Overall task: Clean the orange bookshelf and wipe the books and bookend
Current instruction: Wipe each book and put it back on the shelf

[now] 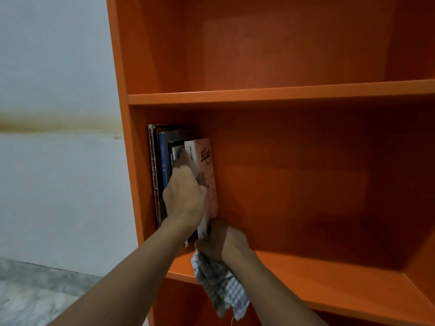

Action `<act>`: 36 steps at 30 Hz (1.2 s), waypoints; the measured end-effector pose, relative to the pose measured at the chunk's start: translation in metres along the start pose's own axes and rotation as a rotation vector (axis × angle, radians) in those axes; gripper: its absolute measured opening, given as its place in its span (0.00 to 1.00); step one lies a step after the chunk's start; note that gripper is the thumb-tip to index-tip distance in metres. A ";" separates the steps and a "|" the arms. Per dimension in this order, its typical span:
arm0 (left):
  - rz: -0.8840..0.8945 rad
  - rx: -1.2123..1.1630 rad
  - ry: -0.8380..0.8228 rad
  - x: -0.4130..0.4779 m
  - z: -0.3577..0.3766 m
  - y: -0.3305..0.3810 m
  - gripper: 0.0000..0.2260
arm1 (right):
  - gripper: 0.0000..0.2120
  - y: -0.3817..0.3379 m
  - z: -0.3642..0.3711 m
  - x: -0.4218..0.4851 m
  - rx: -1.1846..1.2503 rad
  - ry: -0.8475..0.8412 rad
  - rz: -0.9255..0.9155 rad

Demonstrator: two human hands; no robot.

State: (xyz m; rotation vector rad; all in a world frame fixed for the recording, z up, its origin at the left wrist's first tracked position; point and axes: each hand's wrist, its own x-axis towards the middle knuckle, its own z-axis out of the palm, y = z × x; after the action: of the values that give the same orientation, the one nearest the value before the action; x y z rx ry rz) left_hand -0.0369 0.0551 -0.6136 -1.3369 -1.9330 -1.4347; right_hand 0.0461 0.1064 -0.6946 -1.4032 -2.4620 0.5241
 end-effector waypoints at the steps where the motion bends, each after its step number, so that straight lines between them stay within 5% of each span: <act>1: 0.130 0.136 0.047 -0.002 -0.002 -0.003 0.16 | 0.29 0.000 -0.003 0.002 -0.002 -0.029 0.001; 4: 0.310 0.439 0.034 0.005 -0.005 -0.016 0.41 | 0.33 0.000 -0.009 0.009 0.019 -0.105 -0.007; 6: 0.323 0.466 -0.098 0.015 -0.009 -0.018 0.47 | 0.36 0.003 -0.011 0.013 0.028 -0.134 -0.041; 10: 0.339 0.449 -0.166 0.029 -0.013 -0.016 0.40 | 0.44 0.017 -0.010 0.014 0.134 -0.134 -0.133; 17: 0.323 0.509 -0.146 0.030 -0.008 -0.015 0.35 | 0.37 0.011 0.000 0.019 0.034 -0.032 -0.144; 23: 0.298 0.541 -0.168 0.031 -0.012 -0.010 0.38 | 0.34 0.014 -0.006 0.017 0.213 -0.096 -0.124; 36: 0.202 0.575 -0.238 0.031 -0.011 0.003 0.36 | 0.06 0.025 -0.031 -0.015 0.509 -0.008 -0.078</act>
State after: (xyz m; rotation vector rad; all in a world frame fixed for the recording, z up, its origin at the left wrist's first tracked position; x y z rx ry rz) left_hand -0.0509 0.0597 -0.5841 -1.4025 -2.0617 -0.5739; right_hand 0.0845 0.1110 -0.6780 -1.0912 -2.1586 1.0464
